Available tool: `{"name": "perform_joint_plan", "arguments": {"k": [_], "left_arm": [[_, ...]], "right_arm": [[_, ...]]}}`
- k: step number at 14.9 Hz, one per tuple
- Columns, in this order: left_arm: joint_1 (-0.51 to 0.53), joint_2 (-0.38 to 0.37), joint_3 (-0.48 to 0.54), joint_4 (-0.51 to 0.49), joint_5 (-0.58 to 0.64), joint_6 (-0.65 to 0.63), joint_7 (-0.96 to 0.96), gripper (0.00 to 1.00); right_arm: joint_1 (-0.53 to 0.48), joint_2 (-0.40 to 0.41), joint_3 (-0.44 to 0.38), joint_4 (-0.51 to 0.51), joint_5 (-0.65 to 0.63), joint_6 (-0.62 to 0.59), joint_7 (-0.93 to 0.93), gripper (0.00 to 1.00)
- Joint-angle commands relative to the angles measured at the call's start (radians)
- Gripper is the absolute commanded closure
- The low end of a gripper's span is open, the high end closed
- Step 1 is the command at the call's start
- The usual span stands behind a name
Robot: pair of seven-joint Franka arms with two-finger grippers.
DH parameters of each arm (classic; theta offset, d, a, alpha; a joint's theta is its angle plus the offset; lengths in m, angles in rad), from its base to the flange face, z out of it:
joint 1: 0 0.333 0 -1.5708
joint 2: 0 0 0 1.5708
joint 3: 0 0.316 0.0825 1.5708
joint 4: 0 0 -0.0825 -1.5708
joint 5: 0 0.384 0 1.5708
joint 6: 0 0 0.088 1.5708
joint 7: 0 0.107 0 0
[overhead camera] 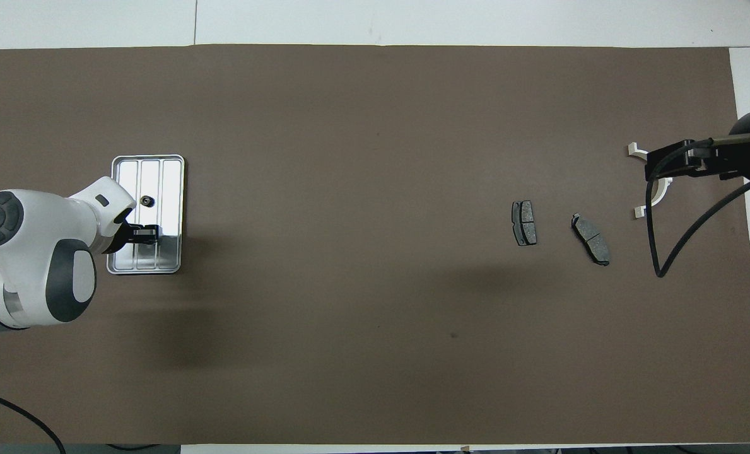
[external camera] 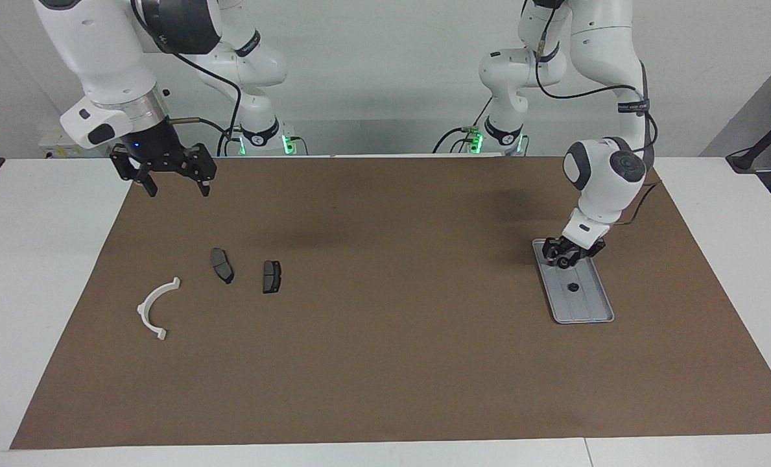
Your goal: Place bearing gear from tray to pile
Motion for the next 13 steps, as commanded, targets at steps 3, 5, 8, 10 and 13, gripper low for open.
{"name": "perform_joint_plan", "arguments": {"k": [3, 5, 8, 10, 13], "left_arm": [[-0.013, 0.026, -0.002, 0.003, -0.004, 0.020, -0.001, 0.84], [-0.013, 0.026, -0.002, 0.035, -0.004, -0.016, 0.001, 0.84], [-0.019, 0.026, -0.005, 0.099, -0.004, -0.085, -0.010, 0.84], [-0.052, 0.025, -0.003, 0.108, -0.006, -0.102, -0.049, 0.84], [-0.141, 0.025, -0.002, 0.108, -0.006, -0.086, -0.189, 0.84]], "right_arm": [[-0.003, -0.040, 0.005, -0.093, 0.011, 0.093, -0.029, 0.00], [-0.001, -0.044, 0.006, -0.151, 0.011, 0.161, -0.027, 0.00], [0.000, -0.043, 0.006, -0.229, 0.011, 0.268, -0.006, 0.00], [0.022, -0.032, 0.006, -0.260, 0.011, 0.319, 0.026, 0.00], [0.040, -0.017, 0.005, -0.283, 0.011, 0.375, 0.071, 0.00]]}}
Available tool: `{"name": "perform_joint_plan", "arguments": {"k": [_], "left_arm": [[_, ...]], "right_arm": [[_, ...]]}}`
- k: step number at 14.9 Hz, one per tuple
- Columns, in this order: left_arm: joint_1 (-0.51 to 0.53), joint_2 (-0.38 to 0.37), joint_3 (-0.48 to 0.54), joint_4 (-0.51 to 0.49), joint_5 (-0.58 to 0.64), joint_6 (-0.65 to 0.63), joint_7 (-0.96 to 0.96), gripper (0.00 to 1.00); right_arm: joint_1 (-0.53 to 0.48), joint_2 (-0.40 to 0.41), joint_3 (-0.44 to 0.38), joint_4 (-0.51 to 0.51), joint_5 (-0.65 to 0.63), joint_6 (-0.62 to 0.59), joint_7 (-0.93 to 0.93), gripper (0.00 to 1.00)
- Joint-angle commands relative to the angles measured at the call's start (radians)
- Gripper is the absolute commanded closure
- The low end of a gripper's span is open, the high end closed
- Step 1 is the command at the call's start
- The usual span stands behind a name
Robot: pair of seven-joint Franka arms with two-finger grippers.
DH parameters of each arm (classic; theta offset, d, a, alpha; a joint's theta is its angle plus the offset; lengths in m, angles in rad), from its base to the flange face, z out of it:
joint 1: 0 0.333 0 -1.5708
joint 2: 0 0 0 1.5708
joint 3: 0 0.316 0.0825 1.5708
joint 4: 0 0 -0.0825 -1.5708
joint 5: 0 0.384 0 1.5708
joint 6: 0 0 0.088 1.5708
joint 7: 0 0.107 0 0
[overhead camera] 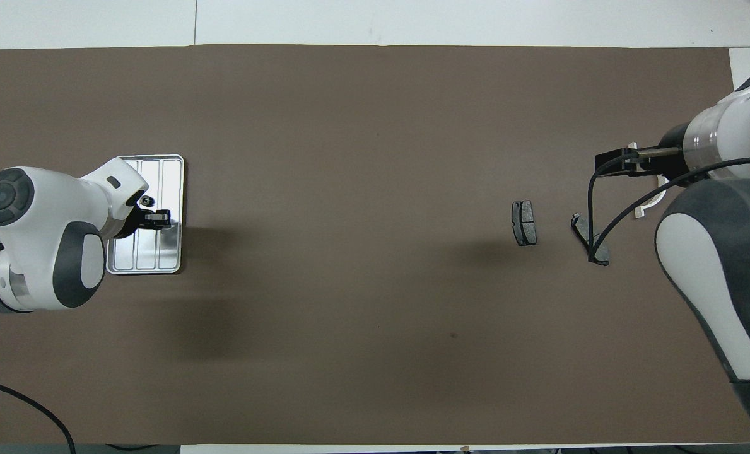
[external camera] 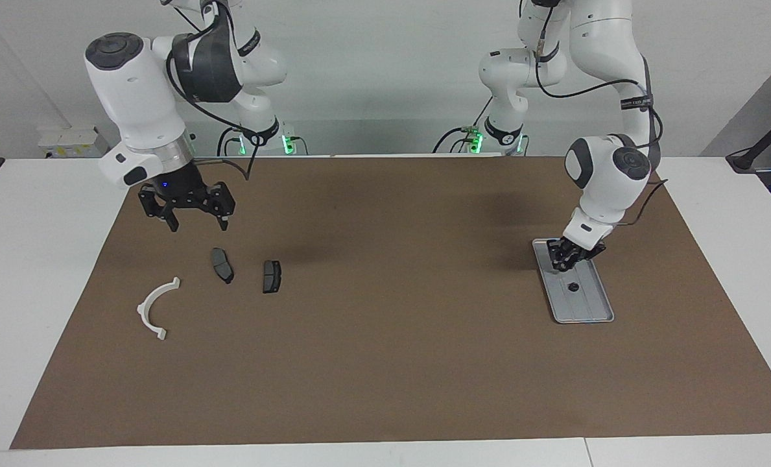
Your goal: Place bearing gear from tray to pile
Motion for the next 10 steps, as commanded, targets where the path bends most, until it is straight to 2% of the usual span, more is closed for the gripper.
{"name": "perform_joint_plan", "arguments": {"k": [1, 4, 7, 10], "left_arm": [[-0.123, 0.015, 0.014, 0.020, -0.002, -0.008, -0.173, 0.84], [-0.243, 0.024, 0.014, 0.036, 0.040, -0.001, -0.388, 0.84], [-0.382, 0.114, 0.016, 0.143, 0.084, -0.016, -0.616, 0.84], [-0.485, 0.214, 0.018, 0.266, 0.086, -0.056, -0.753, 0.84]], "right_arm": [[0.008, 0.001, 0.002, -0.045, 0.010, 0.066, 0.041, 0.00], [0.009, 0.047, 0.002, -0.048, 0.010, 0.126, 0.084, 0.00], [0.029, 0.093, 0.002, -0.048, 0.008, 0.178, 0.138, 0.00], [0.031, 0.153, 0.004, -0.045, 0.007, 0.262, 0.158, 0.00]]}}
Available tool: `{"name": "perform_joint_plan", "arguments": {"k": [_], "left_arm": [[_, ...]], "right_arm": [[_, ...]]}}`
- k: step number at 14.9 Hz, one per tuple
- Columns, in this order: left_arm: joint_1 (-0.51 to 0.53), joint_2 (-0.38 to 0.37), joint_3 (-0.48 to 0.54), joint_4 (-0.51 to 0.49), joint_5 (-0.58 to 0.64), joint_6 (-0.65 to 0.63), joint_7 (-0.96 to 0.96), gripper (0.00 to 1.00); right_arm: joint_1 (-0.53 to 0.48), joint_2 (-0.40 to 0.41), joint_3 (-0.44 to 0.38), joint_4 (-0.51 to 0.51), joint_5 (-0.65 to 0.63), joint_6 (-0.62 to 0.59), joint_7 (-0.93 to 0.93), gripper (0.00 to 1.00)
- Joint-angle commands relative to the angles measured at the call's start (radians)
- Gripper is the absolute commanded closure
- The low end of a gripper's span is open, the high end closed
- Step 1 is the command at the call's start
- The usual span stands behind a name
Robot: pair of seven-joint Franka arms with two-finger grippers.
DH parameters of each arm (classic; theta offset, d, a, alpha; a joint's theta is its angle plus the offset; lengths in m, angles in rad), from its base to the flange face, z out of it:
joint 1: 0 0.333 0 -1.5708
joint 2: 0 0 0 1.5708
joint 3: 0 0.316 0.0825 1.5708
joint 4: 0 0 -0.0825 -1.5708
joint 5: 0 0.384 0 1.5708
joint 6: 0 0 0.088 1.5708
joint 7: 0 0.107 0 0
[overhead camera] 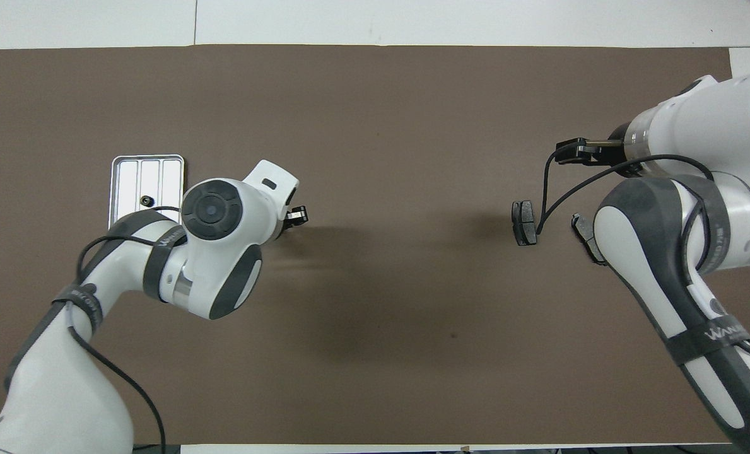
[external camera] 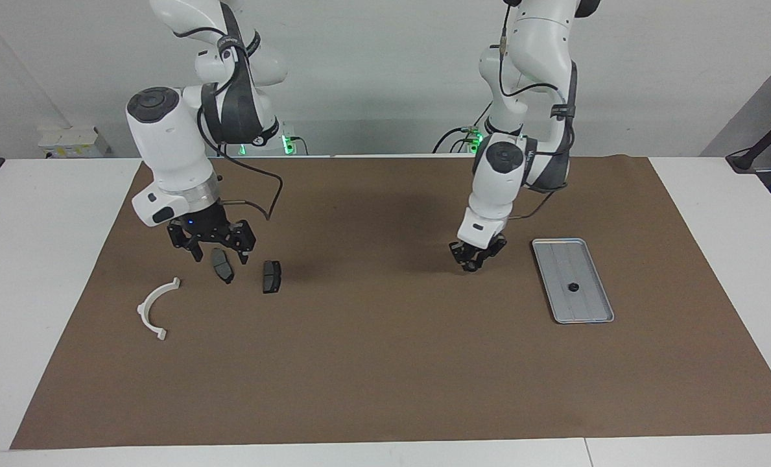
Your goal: Place bearing gear from tray to pile
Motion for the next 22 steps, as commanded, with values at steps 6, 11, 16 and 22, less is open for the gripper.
{"name": "perform_joint_plan", "arguments": {"k": [6, 11, 16, 22], "left_arm": [[-0.122, 0.134, 0.021, 0.184, 0.043, -0.063, -0.171, 0.84], [-0.126, 0.134, 0.019, 0.164, 0.071, -0.048, -0.191, 0.84], [-0.125, 0.133, 0.019, 0.146, 0.074, -0.029, -0.196, 0.45], [-0.104, 0.131, 0.021, 0.150, 0.124, -0.026, -0.185, 0.14]], "right_arm": [[0.001, 0.103, 0.002, 0.005, -0.004, 0.157, 0.047, 0.00], [0.021, 0.143, 0.002, 0.010, -0.007, 0.201, 0.079, 0.00], [0.042, 0.161, 0.002, 0.025, -0.010, 0.203, 0.110, 0.00], [0.108, 0.183, 0.000, 0.025, -0.012, 0.195, 0.153, 0.00]]}}
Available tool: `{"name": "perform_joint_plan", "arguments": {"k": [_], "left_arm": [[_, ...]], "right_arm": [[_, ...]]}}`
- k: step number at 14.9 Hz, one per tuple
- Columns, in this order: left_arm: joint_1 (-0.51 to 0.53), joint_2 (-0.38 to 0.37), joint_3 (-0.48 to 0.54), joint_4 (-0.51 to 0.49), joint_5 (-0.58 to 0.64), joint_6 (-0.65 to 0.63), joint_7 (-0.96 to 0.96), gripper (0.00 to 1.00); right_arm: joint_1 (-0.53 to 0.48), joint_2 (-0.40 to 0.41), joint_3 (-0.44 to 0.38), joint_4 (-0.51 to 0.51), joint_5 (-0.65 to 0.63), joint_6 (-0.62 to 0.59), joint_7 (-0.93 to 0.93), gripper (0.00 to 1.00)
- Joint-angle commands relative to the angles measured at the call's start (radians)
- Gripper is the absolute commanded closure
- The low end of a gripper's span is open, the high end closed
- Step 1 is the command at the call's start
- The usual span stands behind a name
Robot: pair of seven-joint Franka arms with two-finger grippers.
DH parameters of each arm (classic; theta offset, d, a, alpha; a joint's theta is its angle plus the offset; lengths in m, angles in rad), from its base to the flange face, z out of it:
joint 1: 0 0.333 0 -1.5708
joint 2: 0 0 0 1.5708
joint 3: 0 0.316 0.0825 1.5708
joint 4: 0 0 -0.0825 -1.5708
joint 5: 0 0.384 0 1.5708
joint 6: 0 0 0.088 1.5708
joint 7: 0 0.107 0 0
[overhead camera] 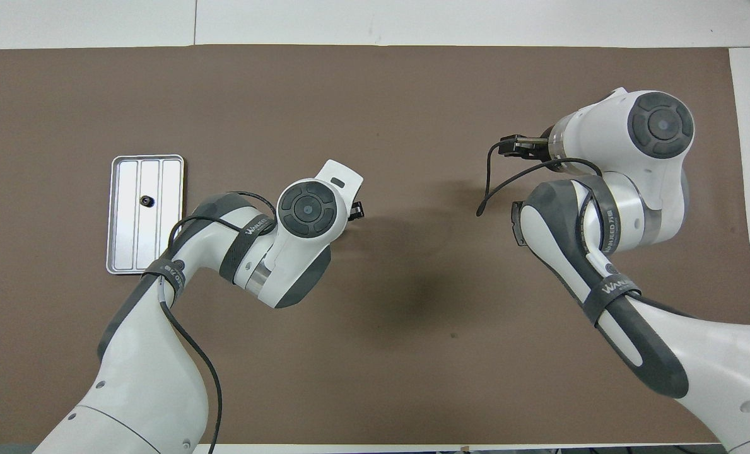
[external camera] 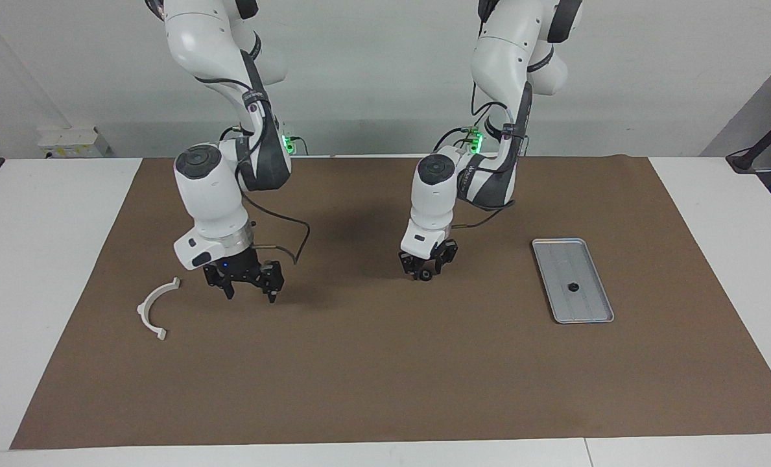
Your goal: Place bearing gear from tray to pile
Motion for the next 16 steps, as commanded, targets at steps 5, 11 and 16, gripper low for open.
{"name": "perform_joint_plan", "arguments": {"k": [5, 11, 16], "left_arm": [[0.163, 0.001, 0.007, 0.011, 0.107, 0.001, 0.129, 0.14], [0.378, -0.010, 0.004, 0.000, 0.097, -0.002, 0.425, 0.14], [0.454, -0.065, -0.009, 0.003, -0.008, -0.071, 0.575, 0.15]], "right_arm": [[0.151, 0.005, 0.000, 0.024, -0.011, -0.045, 0.186, 0.00], [0.248, -0.018, 0.003, 0.024, -0.010, -0.134, 0.269, 0.00], [0.339, -0.033, 0.005, 0.022, 0.006, -0.192, 0.356, 0.00]]}}
